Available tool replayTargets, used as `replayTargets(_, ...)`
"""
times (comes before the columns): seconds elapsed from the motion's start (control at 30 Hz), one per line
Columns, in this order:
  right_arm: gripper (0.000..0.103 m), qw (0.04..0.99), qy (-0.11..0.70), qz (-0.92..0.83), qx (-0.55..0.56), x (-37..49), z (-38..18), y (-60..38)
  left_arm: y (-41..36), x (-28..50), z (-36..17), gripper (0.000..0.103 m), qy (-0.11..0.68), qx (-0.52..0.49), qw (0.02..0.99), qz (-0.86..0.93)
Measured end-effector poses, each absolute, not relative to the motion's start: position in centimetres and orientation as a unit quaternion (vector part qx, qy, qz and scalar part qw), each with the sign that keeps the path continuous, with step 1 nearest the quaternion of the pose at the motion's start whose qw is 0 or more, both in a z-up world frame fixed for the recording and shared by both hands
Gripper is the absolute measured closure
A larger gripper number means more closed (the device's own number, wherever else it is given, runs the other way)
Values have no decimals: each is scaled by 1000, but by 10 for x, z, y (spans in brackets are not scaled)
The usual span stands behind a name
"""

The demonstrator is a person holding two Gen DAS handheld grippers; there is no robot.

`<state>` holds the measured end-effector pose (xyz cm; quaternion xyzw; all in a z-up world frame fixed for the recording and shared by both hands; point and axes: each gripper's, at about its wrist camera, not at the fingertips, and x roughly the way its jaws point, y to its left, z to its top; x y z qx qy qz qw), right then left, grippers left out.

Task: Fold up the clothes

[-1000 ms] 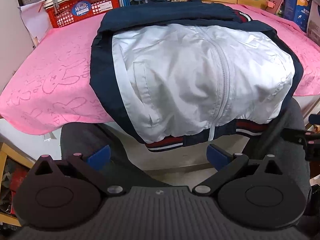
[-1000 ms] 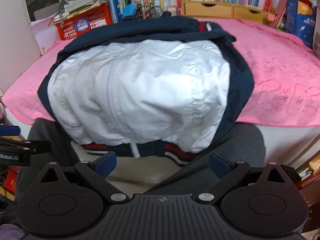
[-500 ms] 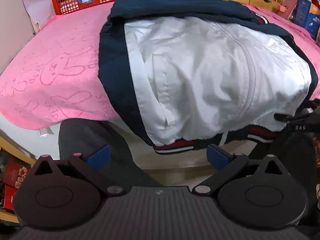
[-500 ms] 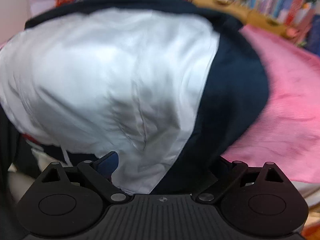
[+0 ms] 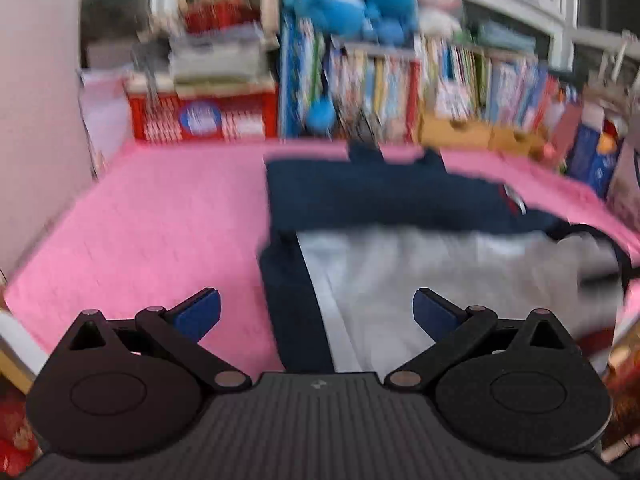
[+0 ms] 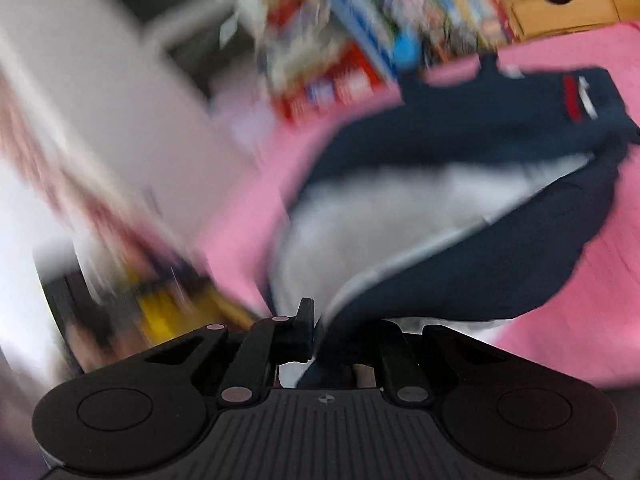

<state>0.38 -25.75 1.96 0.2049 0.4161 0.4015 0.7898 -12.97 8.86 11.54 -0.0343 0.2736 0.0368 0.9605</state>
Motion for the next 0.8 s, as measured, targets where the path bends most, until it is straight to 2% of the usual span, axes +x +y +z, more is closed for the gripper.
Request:
replayTargets(0.2, 90, 780, 406, 312, 359, 166, 35, -215, 101, -140, 138, 0, 215, -24, 976, 20)
replayTargets(0.27, 86, 771, 428, 250, 400, 216, 14, -205, 95, -142, 131, 0, 220, -22, 975, -11)
replayTargets(0.4, 81, 727, 486, 220, 432, 245, -42, -194, 74, -139, 102, 0, 272, -9, 959, -85)
replayTargets(0.53, 63, 760, 481, 276, 338, 224, -38, -199, 59, -118, 70, 0, 328, 17, 940, -94)
replayTargets(0.6, 40, 809, 437, 308, 246, 191, -12, -209, 68, -106, 68, 0, 323, 12, 944, -69)
replayTargets(0.67, 23, 853, 384, 328, 128, 149, 14, -211, 87, -98, 69, 0, 316, -27, 947, -58)
replayTargets(0.77, 14, 878, 322, 352, -41, 71, 44, -205, 110, -89, 72, 0, 310, -66, 948, -39)
replayTargets(0.8, 13, 864, 335, 371, -68, 52, 45, -198, 114, -89, 72, 0, 308, -67, 949, -31)
